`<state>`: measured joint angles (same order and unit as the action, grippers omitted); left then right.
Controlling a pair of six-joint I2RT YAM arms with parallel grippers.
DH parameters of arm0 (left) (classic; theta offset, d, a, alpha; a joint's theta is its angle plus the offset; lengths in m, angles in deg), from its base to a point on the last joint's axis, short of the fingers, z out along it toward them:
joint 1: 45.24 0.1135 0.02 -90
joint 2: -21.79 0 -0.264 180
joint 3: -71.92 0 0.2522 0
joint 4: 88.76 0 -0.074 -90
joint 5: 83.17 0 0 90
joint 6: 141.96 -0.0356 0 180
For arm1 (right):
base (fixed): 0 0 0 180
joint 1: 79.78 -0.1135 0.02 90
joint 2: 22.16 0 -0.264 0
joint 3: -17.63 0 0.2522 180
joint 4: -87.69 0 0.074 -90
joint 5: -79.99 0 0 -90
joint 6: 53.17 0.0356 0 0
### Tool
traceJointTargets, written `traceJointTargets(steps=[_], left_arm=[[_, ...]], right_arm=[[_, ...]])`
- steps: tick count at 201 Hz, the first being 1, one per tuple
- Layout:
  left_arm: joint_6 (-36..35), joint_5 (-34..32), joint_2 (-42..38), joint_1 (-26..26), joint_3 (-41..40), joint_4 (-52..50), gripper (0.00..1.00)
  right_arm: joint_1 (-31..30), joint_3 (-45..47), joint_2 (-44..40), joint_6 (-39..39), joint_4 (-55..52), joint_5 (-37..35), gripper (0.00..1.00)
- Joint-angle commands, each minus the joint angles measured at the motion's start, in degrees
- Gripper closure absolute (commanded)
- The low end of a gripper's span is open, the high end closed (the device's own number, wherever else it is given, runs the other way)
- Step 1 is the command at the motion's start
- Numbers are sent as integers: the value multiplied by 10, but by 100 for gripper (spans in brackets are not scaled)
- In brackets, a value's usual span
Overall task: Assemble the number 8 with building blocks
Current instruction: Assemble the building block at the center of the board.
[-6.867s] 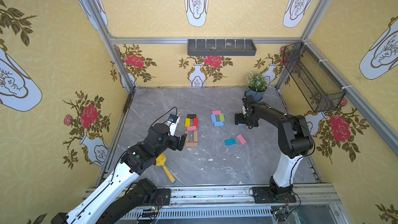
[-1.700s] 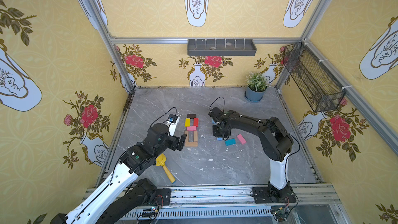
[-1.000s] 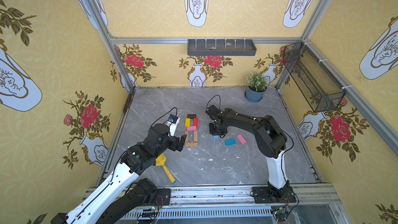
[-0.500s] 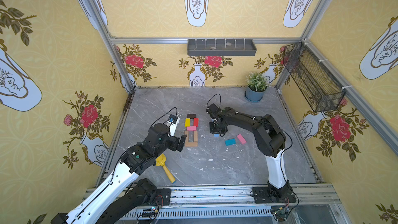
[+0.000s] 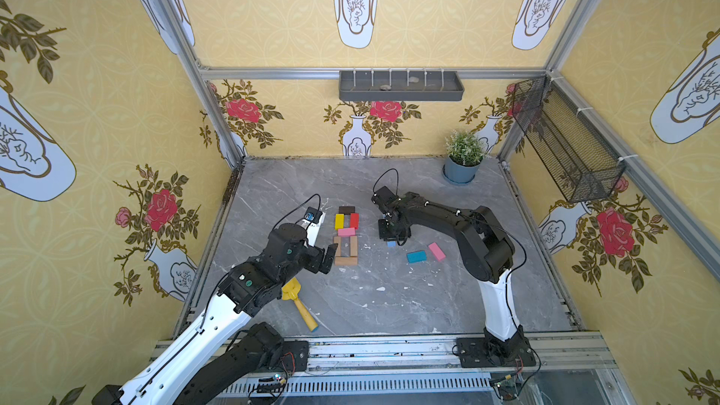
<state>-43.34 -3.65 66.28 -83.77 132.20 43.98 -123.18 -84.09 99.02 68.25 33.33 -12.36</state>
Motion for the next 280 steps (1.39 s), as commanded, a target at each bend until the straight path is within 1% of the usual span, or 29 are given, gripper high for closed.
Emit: traceJointTargets(steps=[1, 74, 133, 176, 215, 236, 259, 280], left_arm=[[-1, 2, 0, 0, 0, 3, 0], [0, 2, 2, 0, 0, 3, 0], [0, 3, 1, 0, 0, 3, 0], [0, 3, 1, 0, 0, 3, 0], [0, 3, 1, 0, 0, 3, 0], [0, 3, 1, 0, 0, 3, 0], [0, 3, 1, 0, -1, 3, 0], [0, 3, 0, 0, 0, 3, 0]], right_arm=[[2, 2, 13, -2, -6, -10, 87], [2, -8, 23, 1, -11, -9, 87], [5, -10, 27, 10, -15, -6, 85], [5, -11, 29, 14, -14, 0, 78], [6, -10, 29, 18, -14, 3, 69], [6, -9, 29, 20, -14, 5, 63], [7, -8, 28, 21, -15, 6, 59], [6, -7, 27, 23, -14, 6, 53]])
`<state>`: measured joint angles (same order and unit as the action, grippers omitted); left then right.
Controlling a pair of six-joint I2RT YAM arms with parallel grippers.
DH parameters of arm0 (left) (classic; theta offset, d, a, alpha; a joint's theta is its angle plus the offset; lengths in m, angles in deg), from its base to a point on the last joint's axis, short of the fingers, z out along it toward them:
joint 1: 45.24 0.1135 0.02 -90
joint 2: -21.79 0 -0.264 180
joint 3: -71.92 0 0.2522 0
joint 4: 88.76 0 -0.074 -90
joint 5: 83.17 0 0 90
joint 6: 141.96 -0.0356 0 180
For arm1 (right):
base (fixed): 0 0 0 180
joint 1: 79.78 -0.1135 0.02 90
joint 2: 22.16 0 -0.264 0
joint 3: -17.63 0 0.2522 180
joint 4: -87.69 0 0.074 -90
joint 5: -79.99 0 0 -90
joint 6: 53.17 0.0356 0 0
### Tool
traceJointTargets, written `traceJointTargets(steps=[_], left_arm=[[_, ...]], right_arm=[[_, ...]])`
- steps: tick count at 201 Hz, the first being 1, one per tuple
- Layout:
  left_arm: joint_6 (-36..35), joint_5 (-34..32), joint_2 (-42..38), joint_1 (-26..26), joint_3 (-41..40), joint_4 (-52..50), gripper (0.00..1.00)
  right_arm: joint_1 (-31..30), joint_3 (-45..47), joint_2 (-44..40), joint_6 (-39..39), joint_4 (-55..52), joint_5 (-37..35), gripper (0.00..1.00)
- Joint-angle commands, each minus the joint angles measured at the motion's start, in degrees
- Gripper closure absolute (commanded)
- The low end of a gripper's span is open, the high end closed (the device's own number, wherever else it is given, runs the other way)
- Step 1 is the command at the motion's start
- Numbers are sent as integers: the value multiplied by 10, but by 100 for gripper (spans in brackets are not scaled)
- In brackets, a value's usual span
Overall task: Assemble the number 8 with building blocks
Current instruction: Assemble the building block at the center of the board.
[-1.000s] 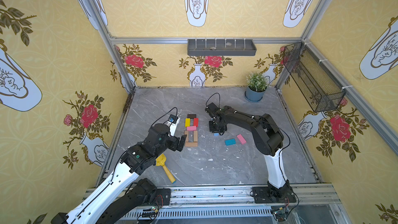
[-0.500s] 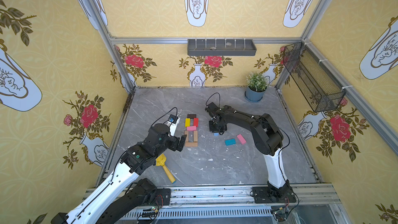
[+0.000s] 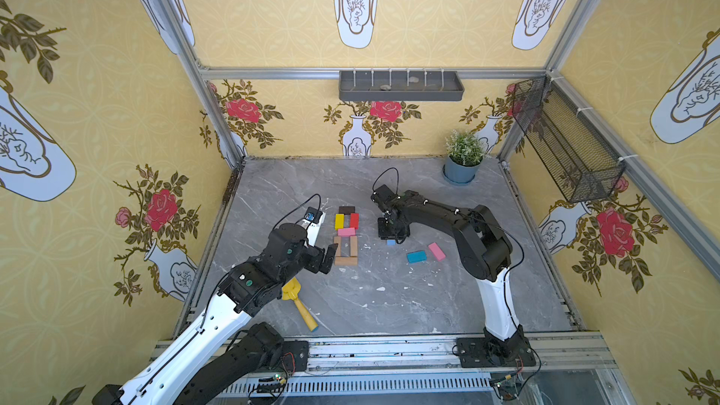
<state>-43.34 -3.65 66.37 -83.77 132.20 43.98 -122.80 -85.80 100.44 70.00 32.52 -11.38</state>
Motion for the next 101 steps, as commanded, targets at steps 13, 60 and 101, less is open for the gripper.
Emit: traceJointTargets(steps=[13, 60, 101], left_arm=[[0, 3, -1, 0, 0, 3, 0], [0, 2, -1, 0, 0, 2, 0], [0, 2, 0, 0, 0, 3, 0]], right_arm=[[3, 10, 12, 5, -6, -4, 51], [3, 13, 1, 6, -6, -5, 36], [3, 12, -20, 9, -7, -10, 16]])
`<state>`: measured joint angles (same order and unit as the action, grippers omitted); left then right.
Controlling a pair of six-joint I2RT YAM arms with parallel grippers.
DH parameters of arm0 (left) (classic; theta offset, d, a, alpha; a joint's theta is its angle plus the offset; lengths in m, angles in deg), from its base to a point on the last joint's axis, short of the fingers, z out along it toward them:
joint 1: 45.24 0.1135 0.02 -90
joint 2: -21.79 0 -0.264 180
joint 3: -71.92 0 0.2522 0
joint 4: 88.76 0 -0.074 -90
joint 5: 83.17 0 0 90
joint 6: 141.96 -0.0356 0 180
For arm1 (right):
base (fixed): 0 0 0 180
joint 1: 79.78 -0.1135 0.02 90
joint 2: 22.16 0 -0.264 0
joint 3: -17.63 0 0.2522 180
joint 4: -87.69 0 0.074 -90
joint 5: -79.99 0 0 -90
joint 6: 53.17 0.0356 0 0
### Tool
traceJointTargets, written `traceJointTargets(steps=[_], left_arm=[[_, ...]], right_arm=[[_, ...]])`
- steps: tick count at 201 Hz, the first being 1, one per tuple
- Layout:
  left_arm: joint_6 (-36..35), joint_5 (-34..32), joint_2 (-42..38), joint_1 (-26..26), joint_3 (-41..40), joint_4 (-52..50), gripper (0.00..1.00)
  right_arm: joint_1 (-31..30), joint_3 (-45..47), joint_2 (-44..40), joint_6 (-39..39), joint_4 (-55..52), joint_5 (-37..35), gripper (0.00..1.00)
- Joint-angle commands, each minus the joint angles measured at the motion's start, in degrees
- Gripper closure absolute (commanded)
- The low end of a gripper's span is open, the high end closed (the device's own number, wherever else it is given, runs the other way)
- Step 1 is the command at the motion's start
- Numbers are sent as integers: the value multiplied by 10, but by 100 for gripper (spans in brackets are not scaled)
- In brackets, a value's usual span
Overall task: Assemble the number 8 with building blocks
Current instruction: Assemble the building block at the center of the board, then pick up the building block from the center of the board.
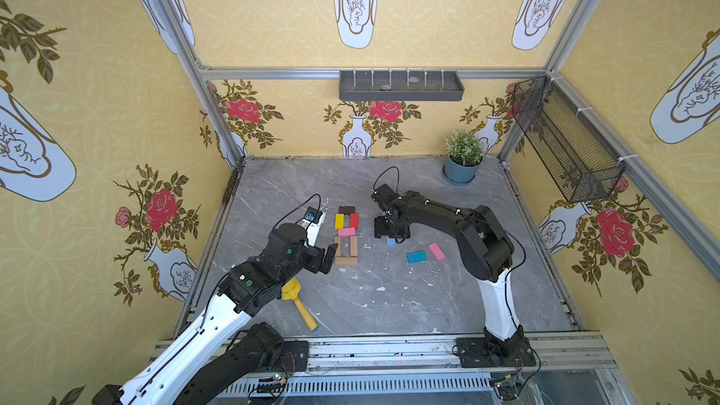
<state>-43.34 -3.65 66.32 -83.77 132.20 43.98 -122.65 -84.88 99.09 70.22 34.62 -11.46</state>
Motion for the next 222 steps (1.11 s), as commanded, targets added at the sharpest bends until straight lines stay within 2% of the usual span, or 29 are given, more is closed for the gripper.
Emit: traceJointTargets(steps=[1, 57, 89, 121, 179, 222], left_arm=[[0, 3, 0, 0, 0, 3, 0], [-1, 2, -1, 0, 0, 3, 0], [0, 4, 1, 0, 0, 3, 0], [0, 4, 2, 0, 0, 4, 0], [0, 7, 4, 0, -1, 4, 0], [0, 7, 5, 0, 0, 4, 0]], right_arm=[[1, 3, -8, 6, -29, -10, 15], [4, -4, -90, 17, -54, -47, 0], [21, 21, -157, 44, -85, -73, 2], [52, 101, -229, 73, -88, -91, 2], [127, 234, -299, 31, -60, -60, 2], [159, 275, -306, 10, -35, -27, 1]])
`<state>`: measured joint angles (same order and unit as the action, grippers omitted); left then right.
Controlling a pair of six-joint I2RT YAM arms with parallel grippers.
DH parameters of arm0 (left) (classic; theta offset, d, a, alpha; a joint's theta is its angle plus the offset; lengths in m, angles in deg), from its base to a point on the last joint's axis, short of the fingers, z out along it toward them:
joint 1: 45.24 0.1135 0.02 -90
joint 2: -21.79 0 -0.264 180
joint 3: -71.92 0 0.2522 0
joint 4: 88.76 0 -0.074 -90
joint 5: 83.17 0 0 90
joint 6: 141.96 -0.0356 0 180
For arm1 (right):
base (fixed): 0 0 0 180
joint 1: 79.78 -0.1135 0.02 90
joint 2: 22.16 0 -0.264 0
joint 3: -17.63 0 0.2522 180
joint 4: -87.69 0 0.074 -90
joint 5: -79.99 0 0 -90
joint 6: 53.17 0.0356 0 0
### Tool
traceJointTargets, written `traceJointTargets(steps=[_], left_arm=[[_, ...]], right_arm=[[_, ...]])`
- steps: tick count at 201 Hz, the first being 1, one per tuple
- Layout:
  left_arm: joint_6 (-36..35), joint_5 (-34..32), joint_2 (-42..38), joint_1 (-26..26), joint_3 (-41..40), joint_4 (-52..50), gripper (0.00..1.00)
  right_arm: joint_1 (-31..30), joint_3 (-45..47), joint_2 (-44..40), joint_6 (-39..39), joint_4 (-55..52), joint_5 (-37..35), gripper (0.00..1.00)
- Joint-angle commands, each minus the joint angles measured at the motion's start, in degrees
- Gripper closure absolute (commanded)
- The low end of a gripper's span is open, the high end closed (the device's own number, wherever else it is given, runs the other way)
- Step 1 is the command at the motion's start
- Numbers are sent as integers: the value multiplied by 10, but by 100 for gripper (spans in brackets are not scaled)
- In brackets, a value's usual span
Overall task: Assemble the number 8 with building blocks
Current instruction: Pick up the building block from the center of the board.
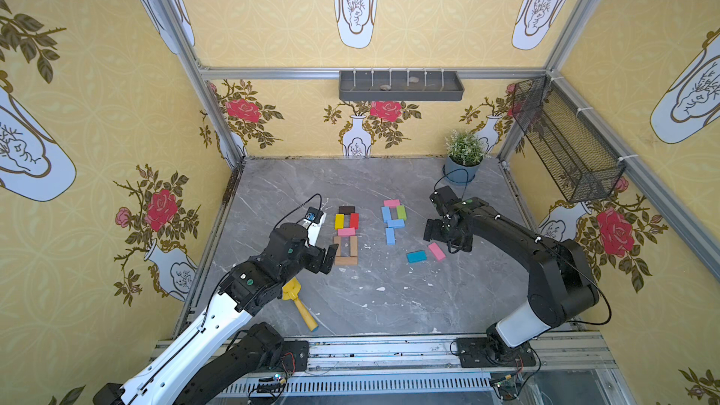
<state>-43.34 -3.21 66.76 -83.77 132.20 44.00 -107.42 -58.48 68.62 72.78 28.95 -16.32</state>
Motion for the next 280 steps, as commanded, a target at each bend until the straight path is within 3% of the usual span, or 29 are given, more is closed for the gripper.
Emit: traceJointTargets(steps=[1, 97, 227, 246, 280], left_arm=[[0, 2, 0, 0, 0, 3, 0], [0, 2, -1, 0, 0, 3, 0], [0, 1, -1, 0, 0, 2, 0], [0, 0, -1, 0, 0, 2, 0], [0, 1, -1, 0, 0, 2, 0]], right_arm=[[7, 12, -1, -16, 23, 23, 1], [13, 26, 48, -31, 45, 49, 7], [21, 16, 96, -38, 57, 48, 31], [22, 17, 97, -37, 57, 49, 39], [25, 16, 103, -35, 58, 61, 66]])
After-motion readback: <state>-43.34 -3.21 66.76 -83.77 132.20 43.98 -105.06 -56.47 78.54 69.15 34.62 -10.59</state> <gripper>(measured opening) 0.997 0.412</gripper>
